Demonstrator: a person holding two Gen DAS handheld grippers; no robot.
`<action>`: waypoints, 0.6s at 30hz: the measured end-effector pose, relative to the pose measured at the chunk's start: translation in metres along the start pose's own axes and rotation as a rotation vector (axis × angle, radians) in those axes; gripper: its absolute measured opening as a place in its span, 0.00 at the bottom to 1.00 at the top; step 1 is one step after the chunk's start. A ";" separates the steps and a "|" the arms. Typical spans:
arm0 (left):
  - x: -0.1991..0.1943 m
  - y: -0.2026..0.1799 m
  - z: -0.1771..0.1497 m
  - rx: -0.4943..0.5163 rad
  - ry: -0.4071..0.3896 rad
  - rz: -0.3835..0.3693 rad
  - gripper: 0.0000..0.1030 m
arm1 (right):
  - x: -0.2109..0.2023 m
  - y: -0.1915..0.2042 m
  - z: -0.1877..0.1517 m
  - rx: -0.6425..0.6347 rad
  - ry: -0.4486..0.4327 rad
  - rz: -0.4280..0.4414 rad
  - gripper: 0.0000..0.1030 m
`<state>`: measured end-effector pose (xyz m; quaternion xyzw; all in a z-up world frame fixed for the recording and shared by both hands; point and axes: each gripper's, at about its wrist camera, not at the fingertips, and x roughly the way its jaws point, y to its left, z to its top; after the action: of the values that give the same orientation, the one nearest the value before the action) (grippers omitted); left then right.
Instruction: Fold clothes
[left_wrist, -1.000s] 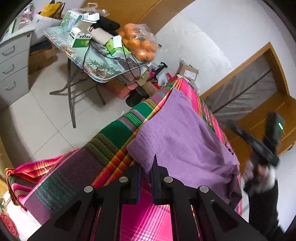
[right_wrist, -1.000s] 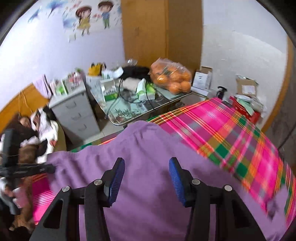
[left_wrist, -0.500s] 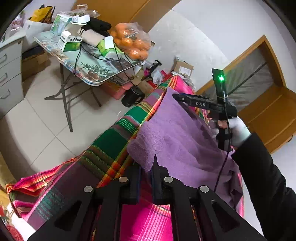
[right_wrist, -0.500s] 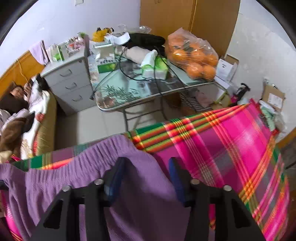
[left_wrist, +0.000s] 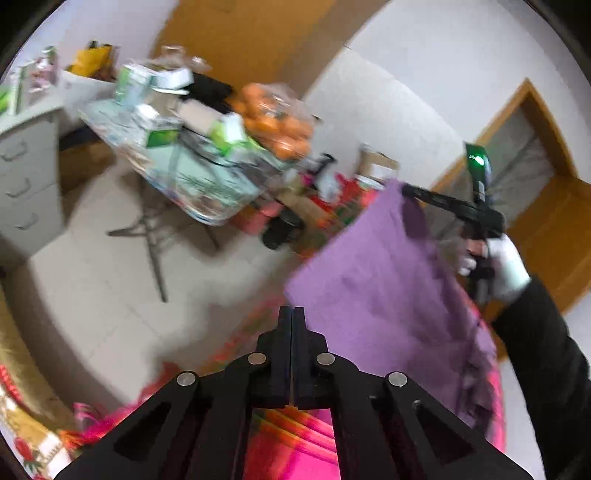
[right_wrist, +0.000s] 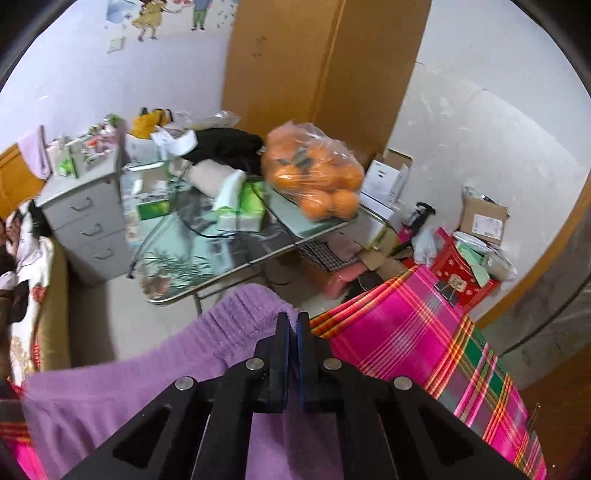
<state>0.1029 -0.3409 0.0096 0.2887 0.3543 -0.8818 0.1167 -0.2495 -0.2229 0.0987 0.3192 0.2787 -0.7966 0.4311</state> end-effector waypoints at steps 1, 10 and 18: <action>0.002 0.004 0.003 -0.011 0.007 -0.014 0.00 | 0.007 0.000 0.001 0.001 0.010 0.002 0.04; 0.040 0.011 0.002 -0.148 0.109 -0.073 0.38 | 0.052 -0.018 -0.020 0.052 0.116 -0.008 0.20; 0.073 -0.001 0.007 -0.163 0.148 -0.076 0.41 | 0.053 -0.018 -0.034 0.015 0.162 0.039 0.29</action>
<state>0.0410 -0.3447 -0.0290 0.3290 0.4433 -0.8300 0.0795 -0.2786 -0.2171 0.0405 0.3915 0.3003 -0.7615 0.4202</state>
